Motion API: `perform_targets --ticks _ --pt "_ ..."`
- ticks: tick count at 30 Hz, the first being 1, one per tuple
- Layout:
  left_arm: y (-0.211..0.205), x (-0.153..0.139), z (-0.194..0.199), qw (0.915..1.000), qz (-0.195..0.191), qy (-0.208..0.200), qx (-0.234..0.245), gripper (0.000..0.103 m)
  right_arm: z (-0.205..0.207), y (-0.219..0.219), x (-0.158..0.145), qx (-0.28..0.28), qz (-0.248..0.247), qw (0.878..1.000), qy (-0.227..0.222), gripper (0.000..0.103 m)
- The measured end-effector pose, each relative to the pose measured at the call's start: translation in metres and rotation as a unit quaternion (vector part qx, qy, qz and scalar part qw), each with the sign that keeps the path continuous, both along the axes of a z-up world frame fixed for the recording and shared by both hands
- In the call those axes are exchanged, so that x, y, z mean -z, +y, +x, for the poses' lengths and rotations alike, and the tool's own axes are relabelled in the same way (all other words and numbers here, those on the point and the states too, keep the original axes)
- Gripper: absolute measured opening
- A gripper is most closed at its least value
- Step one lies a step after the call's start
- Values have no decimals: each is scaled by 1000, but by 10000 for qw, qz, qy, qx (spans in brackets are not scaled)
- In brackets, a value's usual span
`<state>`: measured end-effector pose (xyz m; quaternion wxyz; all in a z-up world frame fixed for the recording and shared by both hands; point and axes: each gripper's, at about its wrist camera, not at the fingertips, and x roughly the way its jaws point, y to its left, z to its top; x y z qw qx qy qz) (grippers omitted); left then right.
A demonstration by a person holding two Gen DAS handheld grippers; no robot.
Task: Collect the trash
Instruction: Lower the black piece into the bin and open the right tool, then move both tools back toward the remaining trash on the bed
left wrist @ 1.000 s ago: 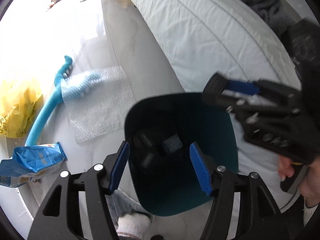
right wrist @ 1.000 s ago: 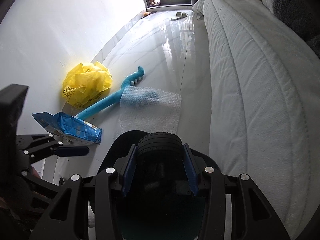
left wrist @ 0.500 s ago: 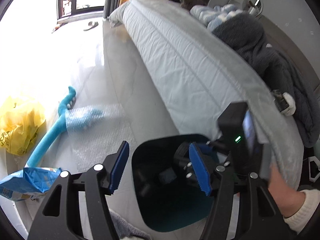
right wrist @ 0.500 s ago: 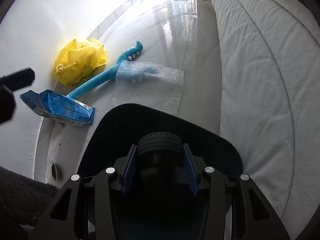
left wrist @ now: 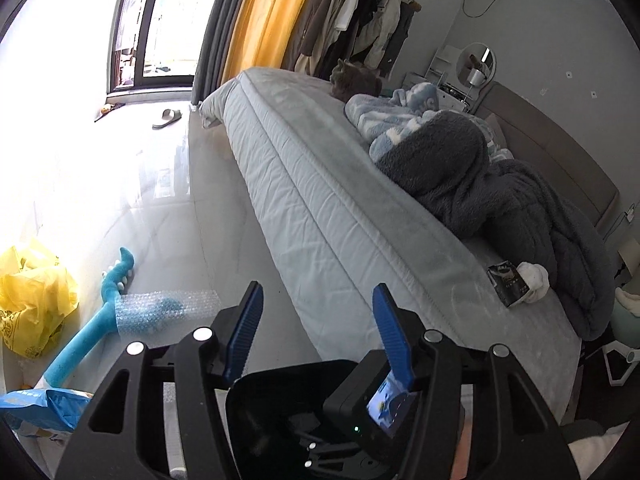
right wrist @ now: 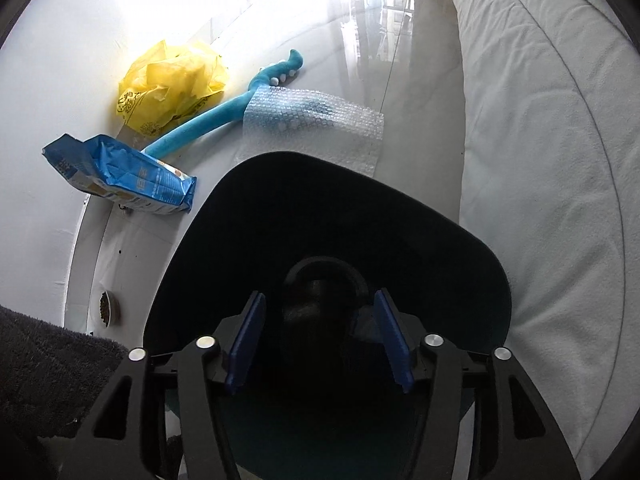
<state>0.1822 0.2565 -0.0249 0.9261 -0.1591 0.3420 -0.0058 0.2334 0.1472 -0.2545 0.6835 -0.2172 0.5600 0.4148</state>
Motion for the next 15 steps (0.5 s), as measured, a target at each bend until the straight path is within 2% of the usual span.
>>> perform_targets --ticks 8,15 --pt "-24 -21 10 9991 27 -423 76 59 -2 -22 -36 55 385 9992 -60 63" --pt "-46 -29 19 9975 218 -659 95 59 0 -49 -72 135 767 9968 -200 63"
